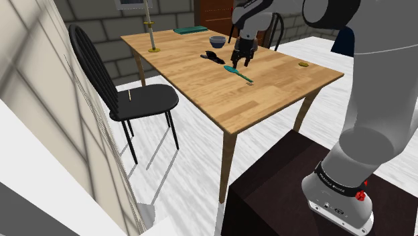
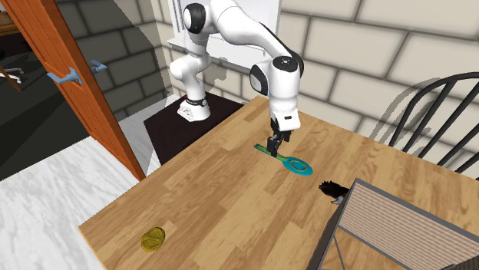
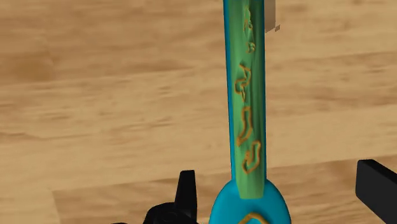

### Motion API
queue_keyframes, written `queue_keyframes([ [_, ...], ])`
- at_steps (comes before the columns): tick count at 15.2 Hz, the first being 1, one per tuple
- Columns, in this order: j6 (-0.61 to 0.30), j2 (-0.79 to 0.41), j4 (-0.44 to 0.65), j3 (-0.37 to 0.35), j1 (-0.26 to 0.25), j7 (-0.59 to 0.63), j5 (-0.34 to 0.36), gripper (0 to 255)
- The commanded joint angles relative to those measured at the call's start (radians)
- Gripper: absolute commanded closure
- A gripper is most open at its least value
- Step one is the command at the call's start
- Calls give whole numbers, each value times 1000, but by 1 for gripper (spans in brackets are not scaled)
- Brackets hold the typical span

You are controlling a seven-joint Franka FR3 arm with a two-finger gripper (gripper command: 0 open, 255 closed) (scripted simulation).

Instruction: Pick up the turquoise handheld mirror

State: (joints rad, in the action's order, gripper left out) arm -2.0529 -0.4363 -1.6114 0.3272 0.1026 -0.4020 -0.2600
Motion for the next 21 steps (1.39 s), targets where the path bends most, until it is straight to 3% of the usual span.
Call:
queue_keyframes([
  [1,-2,-46,39,-6,11,-9,-13,0],
  [9,-72,-80,2,-15,15,-25,-31,0],
  [10,-73,-81,2,-15,14,-25,-31,255],
  [21,-51,-69,12,-12,13,-20,-25,255],
])
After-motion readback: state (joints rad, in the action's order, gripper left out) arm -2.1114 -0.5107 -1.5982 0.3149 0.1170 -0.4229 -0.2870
